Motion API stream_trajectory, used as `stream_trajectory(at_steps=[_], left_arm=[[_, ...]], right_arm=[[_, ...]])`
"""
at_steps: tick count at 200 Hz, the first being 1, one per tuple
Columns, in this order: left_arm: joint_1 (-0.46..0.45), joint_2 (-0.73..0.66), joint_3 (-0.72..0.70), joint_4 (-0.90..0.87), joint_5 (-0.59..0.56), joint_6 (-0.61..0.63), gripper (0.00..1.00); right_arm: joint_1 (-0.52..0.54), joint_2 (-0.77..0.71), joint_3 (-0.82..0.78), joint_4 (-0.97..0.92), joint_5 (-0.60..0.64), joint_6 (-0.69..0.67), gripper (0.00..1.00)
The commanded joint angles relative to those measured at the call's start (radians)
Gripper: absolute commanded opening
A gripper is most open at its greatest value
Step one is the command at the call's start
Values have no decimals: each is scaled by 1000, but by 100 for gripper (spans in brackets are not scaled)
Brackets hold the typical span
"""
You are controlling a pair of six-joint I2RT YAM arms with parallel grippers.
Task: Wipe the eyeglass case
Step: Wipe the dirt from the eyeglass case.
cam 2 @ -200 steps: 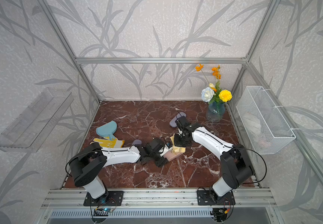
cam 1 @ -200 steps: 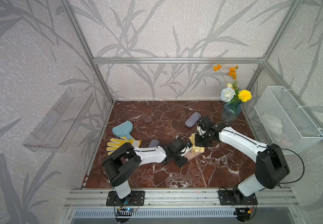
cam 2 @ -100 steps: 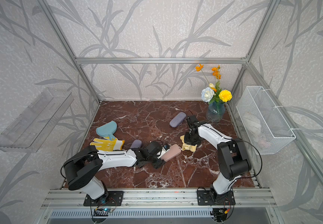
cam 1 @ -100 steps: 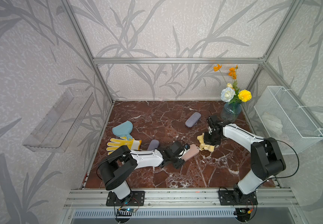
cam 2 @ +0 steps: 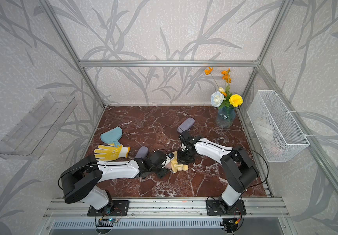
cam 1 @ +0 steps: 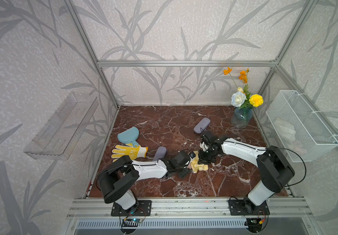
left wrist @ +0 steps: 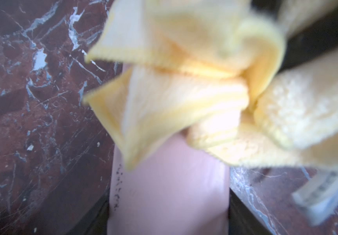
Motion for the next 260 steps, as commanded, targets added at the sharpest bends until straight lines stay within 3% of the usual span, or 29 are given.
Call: stream_trajectory(at_steps=[1, 28, 55, 80, 121, 142, 183, 206, 240, 260], left_arm=[[-7, -27, -17, 25, -43, -3, 0], [-23, -24, -18, 25, -78, 8, 0], [-43, -28, -29, 34, -128, 24, 0], [-77, -19, -26, 35, -216, 56, 0], [-144, 12, -12, 33, -375, 112, 0], [-167, 29, -1, 30, -437, 130, 0], [-187, 48, 1, 28, -491, 109, 0], [-194, 55, 1, 26, -499, 109, 0], [-195, 52, -12, 31, -487, 110, 0], [-197, 51, -14, 43, -462, 114, 0]], right_arm=[[-118, 75, 30, -75, 254, -125, 0], [-125, 59, 186, -211, 535, -228, 0], [-28, 5, 310, -266, 575, -292, 0], [84, 92, 436, -308, 408, -296, 0], [217, 283, 594, -215, 82, -198, 0], [244, 316, 590, -185, -36, -163, 0], [120, 241, 357, -164, -13, -174, 0], [16, 233, 278, -218, 119, -232, 0], [-88, 190, 279, -274, 386, -300, 0], [-91, 186, 345, -263, 409, -316, 0]])
